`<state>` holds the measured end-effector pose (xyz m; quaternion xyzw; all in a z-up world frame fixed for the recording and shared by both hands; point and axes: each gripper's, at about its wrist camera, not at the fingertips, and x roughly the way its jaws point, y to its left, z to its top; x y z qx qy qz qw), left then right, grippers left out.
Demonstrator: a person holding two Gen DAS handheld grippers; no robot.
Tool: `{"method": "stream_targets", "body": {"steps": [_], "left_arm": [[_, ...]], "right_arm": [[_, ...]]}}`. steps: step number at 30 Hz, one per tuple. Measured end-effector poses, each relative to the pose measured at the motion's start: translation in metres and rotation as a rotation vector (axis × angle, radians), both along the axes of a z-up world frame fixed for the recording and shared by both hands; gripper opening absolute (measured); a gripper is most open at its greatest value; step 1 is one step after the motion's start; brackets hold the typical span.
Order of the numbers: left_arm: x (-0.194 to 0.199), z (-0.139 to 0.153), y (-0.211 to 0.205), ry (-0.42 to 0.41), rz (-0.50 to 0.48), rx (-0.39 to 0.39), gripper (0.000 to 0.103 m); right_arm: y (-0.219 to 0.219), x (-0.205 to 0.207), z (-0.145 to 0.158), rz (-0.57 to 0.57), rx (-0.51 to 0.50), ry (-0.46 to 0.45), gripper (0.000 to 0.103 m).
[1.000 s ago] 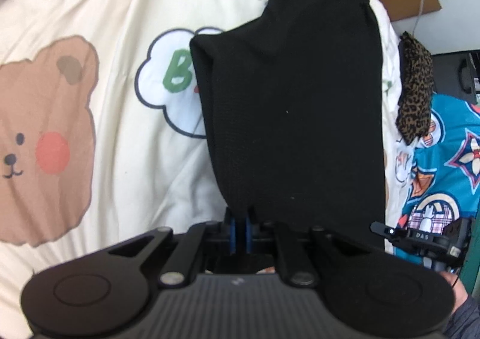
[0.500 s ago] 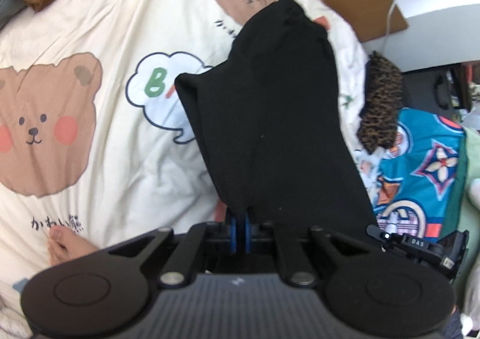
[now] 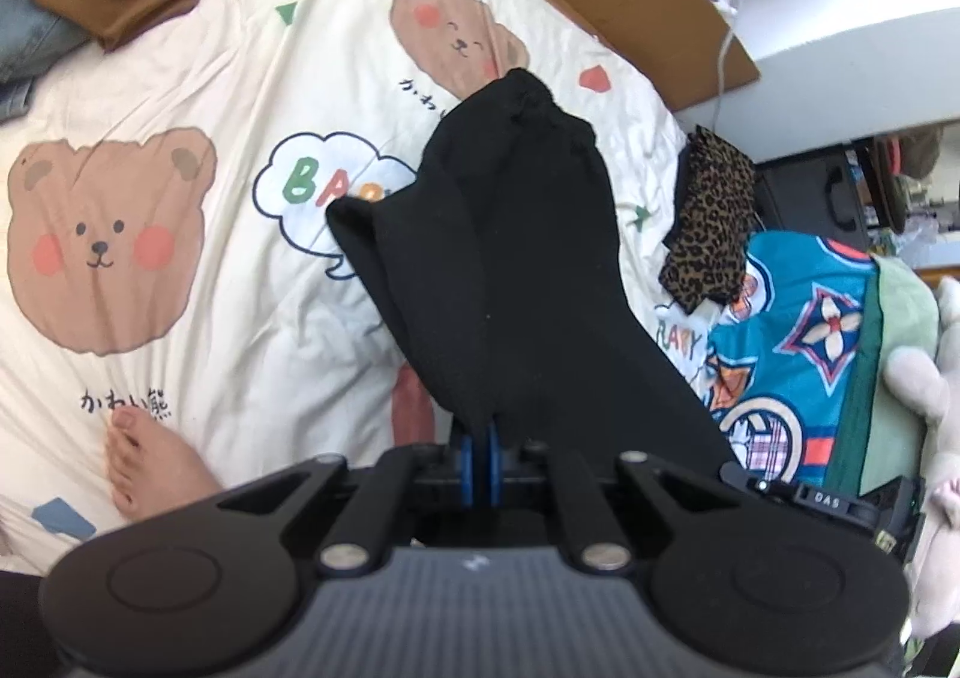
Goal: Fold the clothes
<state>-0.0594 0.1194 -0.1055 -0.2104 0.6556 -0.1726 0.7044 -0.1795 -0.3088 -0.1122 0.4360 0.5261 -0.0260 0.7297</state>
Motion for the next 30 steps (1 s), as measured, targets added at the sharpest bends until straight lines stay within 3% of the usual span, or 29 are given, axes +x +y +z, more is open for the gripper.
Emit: {"method": "stream_targets", "body": {"steps": [7, 19, 30], "left_arm": [[0.000, 0.010, -0.007, -0.026, -0.026, -0.015, 0.005], [0.030, -0.056, -0.005, 0.028, 0.100, -0.009, 0.006], [0.073, -0.091, 0.000, 0.021, 0.216, -0.054, 0.006]], "right_arm": [[-0.004, -0.018, 0.003, -0.029, 0.011, 0.010, 0.003], [-0.013, 0.021, -0.048, -0.049, -0.014, 0.072, 0.003], [-0.037, 0.073, -0.077, -0.125, 0.032, 0.013, 0.003]]}}
